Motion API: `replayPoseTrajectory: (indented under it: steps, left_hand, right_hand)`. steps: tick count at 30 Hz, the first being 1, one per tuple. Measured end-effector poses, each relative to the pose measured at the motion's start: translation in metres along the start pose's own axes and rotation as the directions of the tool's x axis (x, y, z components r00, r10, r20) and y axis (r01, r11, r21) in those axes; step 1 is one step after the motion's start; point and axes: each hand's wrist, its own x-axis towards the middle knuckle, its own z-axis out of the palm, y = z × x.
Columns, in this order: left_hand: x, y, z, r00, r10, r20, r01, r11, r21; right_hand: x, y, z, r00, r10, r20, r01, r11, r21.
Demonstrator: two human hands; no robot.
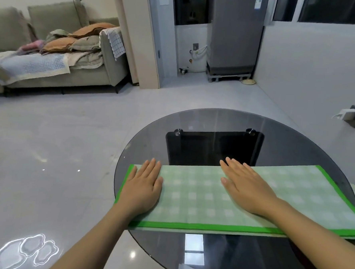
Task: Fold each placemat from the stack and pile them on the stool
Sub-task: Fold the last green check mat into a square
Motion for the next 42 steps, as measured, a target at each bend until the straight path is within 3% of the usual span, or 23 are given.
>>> replayPoseTrajectory:
  steps: [8,12,16,22,30,34,42]
  left_hand:
    - [-0.004,-0.014,-0.011,0.994,-0.107,-0.002,0.107,0.992,-0.062]
    - [0.002,-0.025,-0.025,0.989,-0.133,-0.064,0.128,0.989,-0.075]
    - [0.007,-0.026,-0.034,0.986,-0.149,-0.077,0.137,0.979,-0.149]
    - [0.01,-0.023,-0.038,0.974,-0.182,-0.134,0.131,0.937,-0.323]
    - [0.004,-0.033,-0.05,0.956,-0.291,-0.043,0.215,0.792,-0.571]
    - [0.006,-0.038,-0.064,0.933,-0.361,0.007,0.249,0.631,-0.734]
    - [0.001,-0.022,-0.107,0.953,-0.296,0.058,0.164,0.347,-0.923]
  right_hand:
    - [0.004,-0.006,0.001,1.0,0.016,0.019,-0.017,1.0,0.01]
    - [0.0,-0.025,0.001,0.994,-0.089,-0.064,0.094,0.993,0.073]
    - [-0.008,-0.055,0.0,0.972,-0.231,-0.036,0.234,0.957,0.172]
    - [-0.005,-0.065,0.005,0.976,-0.215,-0.014,0.215,0.97,0.11]
    - [-0.005,-0.065,-0.002,0.968,-0.233,0.092,0.218,0.964,0.15]
    - [-0.006,-0.069,-0.005,0.966,-0.222,0.133,0.205,0.97,0.134]
    - [-0.01,-0.067,-0.006,0.967,-0.228,0.113,0.208,0.964,0.165]
